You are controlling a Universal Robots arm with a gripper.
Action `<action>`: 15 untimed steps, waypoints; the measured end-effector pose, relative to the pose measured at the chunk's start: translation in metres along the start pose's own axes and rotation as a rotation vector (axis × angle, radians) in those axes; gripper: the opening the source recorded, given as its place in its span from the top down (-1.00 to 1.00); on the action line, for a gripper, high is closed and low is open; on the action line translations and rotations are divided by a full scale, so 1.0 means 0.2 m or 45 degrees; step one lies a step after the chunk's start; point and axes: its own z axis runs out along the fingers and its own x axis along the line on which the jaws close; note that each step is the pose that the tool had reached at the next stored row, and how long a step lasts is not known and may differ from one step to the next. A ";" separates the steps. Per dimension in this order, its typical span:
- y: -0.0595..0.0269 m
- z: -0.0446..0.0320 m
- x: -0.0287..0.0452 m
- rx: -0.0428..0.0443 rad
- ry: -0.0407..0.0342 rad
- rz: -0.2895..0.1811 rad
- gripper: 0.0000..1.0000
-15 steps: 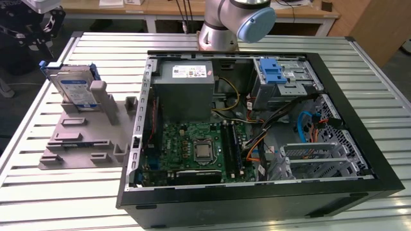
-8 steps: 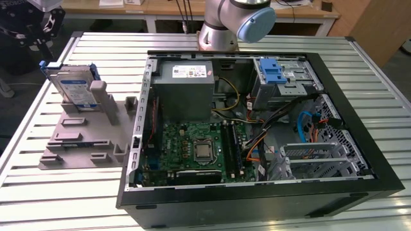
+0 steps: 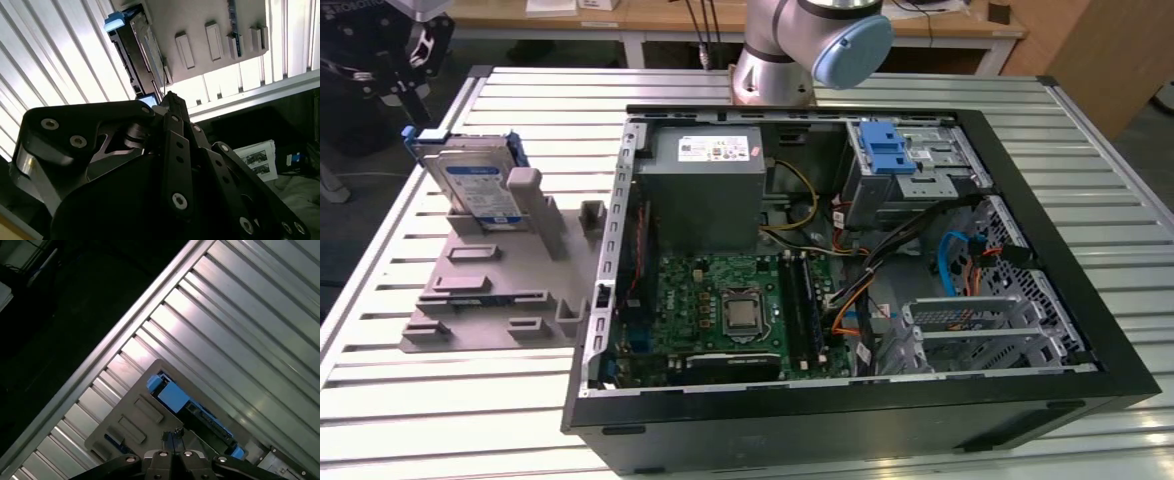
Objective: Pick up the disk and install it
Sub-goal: 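Pick up the disk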
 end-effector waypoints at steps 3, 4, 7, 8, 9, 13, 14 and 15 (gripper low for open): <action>0.000 0.000 0.000 0.001 0.0007 -0.032 0.79; 0.000 0.000 0.000 0.001 0.0010 -0.047 0.79; 0.000 0.000 0.000 0.002 0.0027 -0.105 0.79; 0.000 0.000 0.000 0.003 0.0032 -0.124 0.79; 0.000 0.000 0.000 0.003 0.0037 -0.143 0.79; 0.000 0.002 0.000 0.005 0.0051 -0.213 0.79; 0.000 0.004 0.000 0.005 0.0050 -0.234 0.79; 0.000 0.005 0.000 0.005 0.0047 -0.254 0.79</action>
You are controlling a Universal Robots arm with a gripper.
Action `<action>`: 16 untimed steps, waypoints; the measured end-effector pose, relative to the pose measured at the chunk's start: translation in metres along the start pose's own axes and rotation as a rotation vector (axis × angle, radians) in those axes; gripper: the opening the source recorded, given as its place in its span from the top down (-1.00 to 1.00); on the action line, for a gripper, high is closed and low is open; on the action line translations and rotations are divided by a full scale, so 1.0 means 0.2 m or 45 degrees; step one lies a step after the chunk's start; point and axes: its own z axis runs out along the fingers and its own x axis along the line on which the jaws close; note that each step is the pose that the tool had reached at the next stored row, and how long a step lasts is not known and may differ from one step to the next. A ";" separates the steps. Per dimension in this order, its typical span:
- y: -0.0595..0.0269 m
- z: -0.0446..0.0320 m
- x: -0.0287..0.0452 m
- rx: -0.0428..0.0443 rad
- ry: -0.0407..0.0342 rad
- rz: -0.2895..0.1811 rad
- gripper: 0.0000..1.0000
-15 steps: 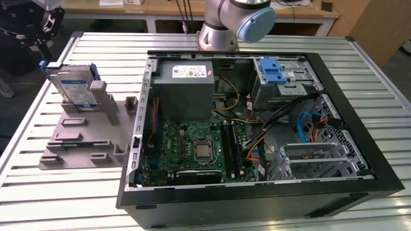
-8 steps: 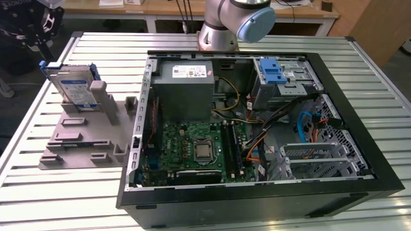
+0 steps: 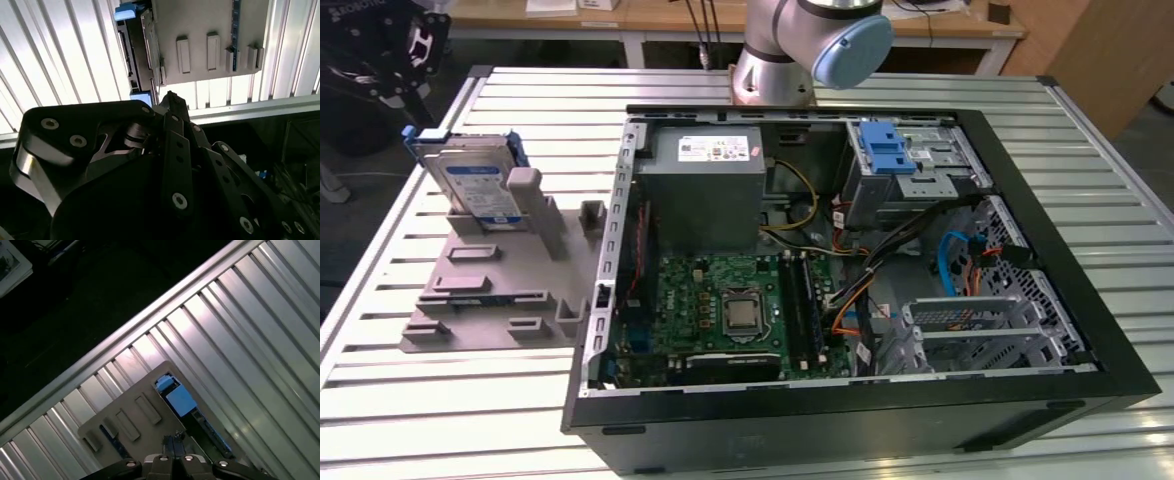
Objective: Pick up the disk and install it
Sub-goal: 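Pick up the disk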
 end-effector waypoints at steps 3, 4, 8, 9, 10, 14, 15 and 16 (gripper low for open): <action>0.000 0.004 0.000 0.000 -0.0009 -0.060 0.79; 0.000 0.005 0.000 0.000 -0.0012 -0.081 0.79; 0.000 0.009 0.000 0.000 -0.0010 -0.168 0.79; 0.000 0.010 0.000 0.001 -0.0008 -0.190 0.79; -0.001 0.010 0.000 0.002 -0.0008 -0.211 0.79; -0.001 0.014 0.000 0.008 -0.0023 -0.296 0.79; 0.000 0.015 0.000 0.010 -0.0025 -0.317 0.79; 0.000 0.015 0.000 0.011 -0.0025 -0.339 0.79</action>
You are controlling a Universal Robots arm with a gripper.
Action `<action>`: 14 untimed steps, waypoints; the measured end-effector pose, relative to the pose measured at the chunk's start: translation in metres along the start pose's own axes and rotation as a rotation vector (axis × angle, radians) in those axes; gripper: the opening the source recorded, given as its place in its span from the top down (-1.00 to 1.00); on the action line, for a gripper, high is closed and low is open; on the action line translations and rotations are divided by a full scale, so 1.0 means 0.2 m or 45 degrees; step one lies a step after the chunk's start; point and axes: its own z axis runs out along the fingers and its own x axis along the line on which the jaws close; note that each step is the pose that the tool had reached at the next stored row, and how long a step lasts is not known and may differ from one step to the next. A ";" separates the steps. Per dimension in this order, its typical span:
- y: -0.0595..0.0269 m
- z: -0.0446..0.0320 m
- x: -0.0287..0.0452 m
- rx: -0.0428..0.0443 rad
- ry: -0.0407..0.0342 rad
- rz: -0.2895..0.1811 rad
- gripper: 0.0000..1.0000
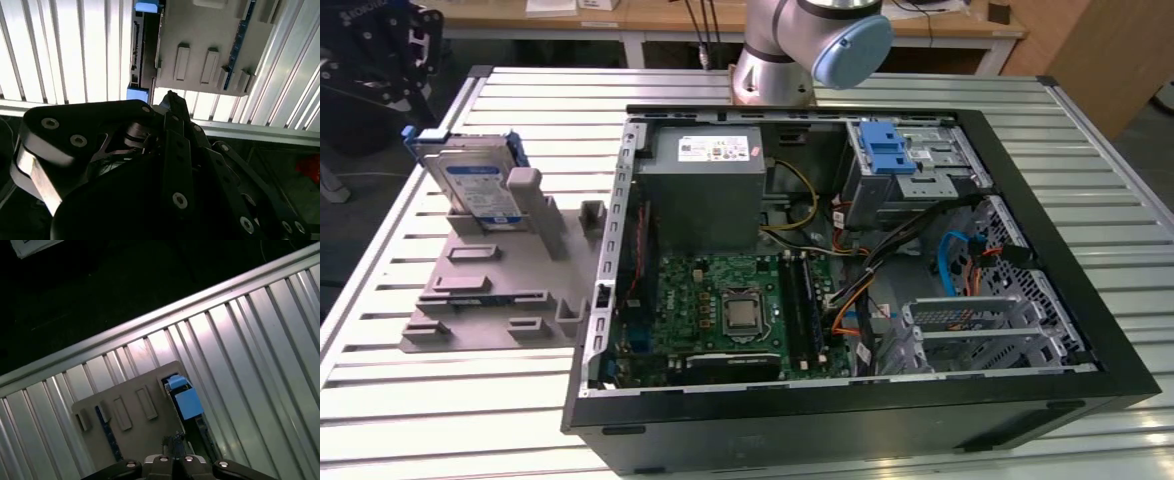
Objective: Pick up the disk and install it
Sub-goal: 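Pick up the disk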
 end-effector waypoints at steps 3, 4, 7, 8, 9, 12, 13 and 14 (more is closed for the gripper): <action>0.000 0.004 0.000 0.001 0.0003 -0.058 0.79; 0.000 0.005 0.000 0.002 0.0004 -0.069 0.79; 0.014 0.009 -0.022 0.002 0.0006 -0.085 0.79; 0.023 0.010 -0.034 0.002 0.0008 -0.088 0.79; 0.032 0.011 -0.048 0.002 0.0009 -0.090 0.79; 0.058 0.016 -0.074 0.002 0.0011 -0.099 0.79; 0.062 0.020 -0.075 0.003 0.0010 -0.105 0.79; 0.063 0.023 -0.076 0.003 0.0015 -0.116 0.79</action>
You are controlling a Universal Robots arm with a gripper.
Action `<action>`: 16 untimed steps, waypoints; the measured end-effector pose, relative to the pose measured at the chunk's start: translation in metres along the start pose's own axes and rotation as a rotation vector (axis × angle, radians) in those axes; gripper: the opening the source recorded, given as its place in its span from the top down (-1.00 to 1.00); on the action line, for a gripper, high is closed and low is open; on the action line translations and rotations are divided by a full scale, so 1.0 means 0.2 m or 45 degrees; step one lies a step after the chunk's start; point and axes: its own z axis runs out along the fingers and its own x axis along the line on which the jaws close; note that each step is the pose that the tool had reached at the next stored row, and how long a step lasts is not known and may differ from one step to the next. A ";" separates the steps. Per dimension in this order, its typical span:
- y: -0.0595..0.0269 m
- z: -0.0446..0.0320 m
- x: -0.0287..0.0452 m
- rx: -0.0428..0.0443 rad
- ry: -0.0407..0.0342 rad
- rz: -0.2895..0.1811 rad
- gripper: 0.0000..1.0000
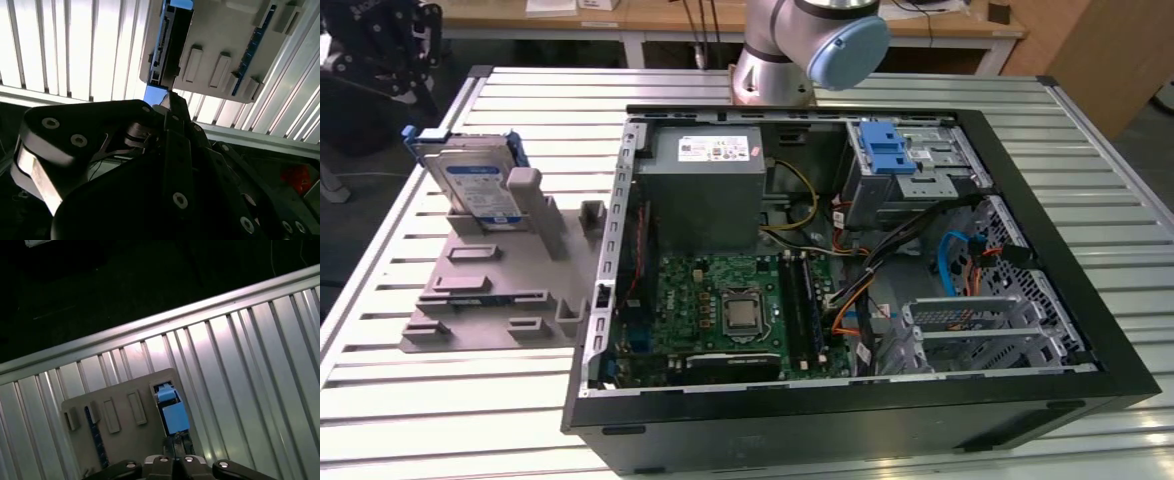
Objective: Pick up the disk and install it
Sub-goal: 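Pick up the disk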
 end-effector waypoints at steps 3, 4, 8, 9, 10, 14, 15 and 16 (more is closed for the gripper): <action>0.000 0.013 0.000 0.000 0.0016 -0.067 0.54; 0.000 0.017 0.000 0.000 0.0022 -0.090 0.54; 0.000 0.036 0.000 0.001 0.0042 -0.179 0.18; 0.006 0.040 0.001 0.001 0.0046 -0.188 0.07; 0.015 0.045 0.003 0.001 0.0046 -0.191 0.07; 0.037 0.072 0.006 0.001 0.0050 -0.217 -0.18; 0.037 0.078 0.006 0.001 0.0056 -0.239 -0.18; 0.037 0.083 0.006 0.001 0.0061 -0.262 -0.18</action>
